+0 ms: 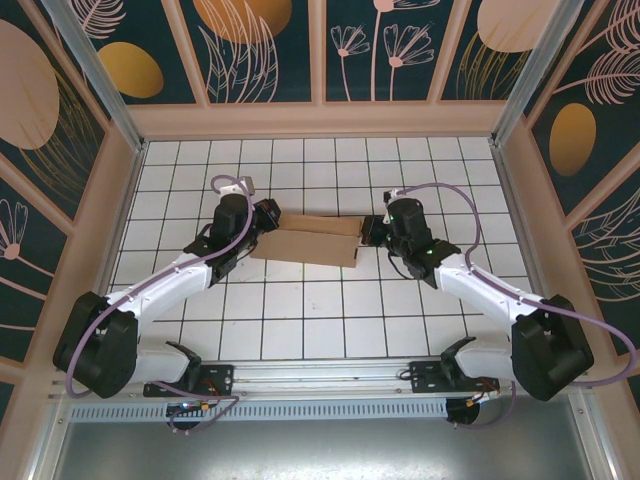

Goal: Fold the paper box

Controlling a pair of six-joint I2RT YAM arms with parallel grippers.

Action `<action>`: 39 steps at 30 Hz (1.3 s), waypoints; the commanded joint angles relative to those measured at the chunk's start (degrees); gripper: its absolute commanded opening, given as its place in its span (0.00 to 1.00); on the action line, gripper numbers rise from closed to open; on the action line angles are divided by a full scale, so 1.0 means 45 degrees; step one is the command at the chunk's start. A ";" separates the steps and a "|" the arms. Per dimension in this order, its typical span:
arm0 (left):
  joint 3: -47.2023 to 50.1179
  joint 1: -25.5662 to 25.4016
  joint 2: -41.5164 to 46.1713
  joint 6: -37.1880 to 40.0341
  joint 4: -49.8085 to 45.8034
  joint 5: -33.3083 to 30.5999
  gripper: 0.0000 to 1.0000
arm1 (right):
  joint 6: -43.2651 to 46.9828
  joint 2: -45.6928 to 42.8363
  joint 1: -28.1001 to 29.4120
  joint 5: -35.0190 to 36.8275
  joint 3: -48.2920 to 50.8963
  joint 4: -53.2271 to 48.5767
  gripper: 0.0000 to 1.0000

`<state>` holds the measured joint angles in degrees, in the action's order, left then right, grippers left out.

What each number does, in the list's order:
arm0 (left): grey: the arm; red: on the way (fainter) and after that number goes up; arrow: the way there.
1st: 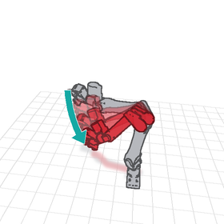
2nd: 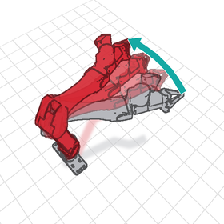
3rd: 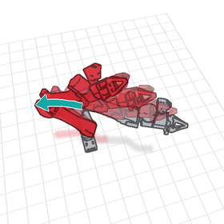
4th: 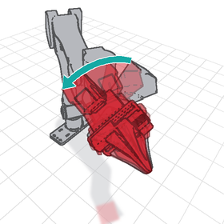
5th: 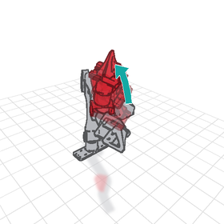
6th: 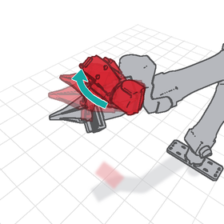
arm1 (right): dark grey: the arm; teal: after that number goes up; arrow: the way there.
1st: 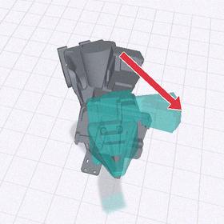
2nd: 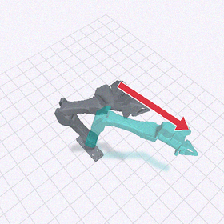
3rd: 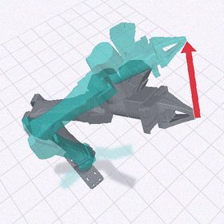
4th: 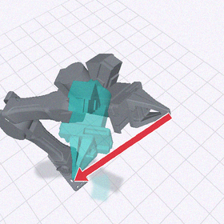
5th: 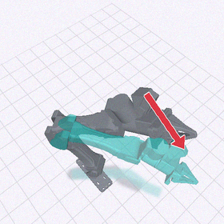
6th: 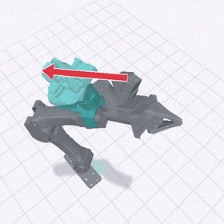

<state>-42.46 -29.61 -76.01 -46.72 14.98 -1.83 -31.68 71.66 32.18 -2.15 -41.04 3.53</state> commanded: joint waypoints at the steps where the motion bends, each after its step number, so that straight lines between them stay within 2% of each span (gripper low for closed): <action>1: 0.0530 -0.0101 -0.0321 -0.0048 -0.0958 0.0547 0.04 | -0.1491 0.0107 0.0075 -0.1602 0.0445 0.1133 0.00; 8: 0.0777 -0.0085 -0.0446 -0.0213 -0.0615 0.0684 0.03 | -0.5026 -0.0086 -0.0116 -0.3712 0.2095 0.4296 0.00; 11: 0.0755 -0.0101 -0.0457 -0.0210 -0.0614 0.0700 0.03 | -0.5468 0.0165 -0.0120 -0.4180 0.2236 0.4957 0.00; 14: 0.0724 -0.0101 -0.0379 -0.0147 -0.0712 0.0632 0.03 | -0.4501 -0.0482 -0.0719 -0.3252 0.1724 0.3311 0.00; 17: 0.0714 -0.0101 -0.0370 -0.0106 -0.0791 0.0602 0.04 | -0.2454 -0.1476 -0.0882 -0.1082 0.0438 0.0631 0.00; 20: 0.0711 -0.0101 -0.0391 -0.0116 -0.0773 0.0683 0.04 | -0.0357 -0.1687 -0.0740 0.0262 -0.1120 -0.1209 0.13; 23: 0.0648 -0.0091 -0.0393 -0.0087 -0.0800 0.0713 0.04 | 0.1167 -0.1138 -0.0279 0.0583 -0.2410 -0.2128 0.28; 25: 0.0550 -0.0090 -0.0394 -0.0048 -0.0863 0.0697 0.04 | 0.2031 -0.0416 0.0490 0.0815 -0.3331 -0.2656 0.40; 27: 0.0417 -0.0091 -0.0411 0.0000 -0.0946 0.0721 0.04 | 0.2626 0.0460 0.1405 0.1548 -0.4260 -0.3191 0.45; 31: 0.0325 -0.0098 -0.0417 0.0028 -0.1044 0.0743 0.04 | 0.2978 0.1901 0.2593 0.2464 -0.5356 -0.3415 0.47; 39: 0.0406 -0.0099 -0.0373 -0.0047 -0.1044 0.0870 0.04 | 0.3150 0.3356 0.3291 0.2799 -0.6063 -0.2937 0.46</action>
<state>-41.58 -29.36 -76.14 -46.76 17.23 -0.21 -19.38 85.78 45.98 7.42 -64.90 -9.76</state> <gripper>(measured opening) 0.060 0.460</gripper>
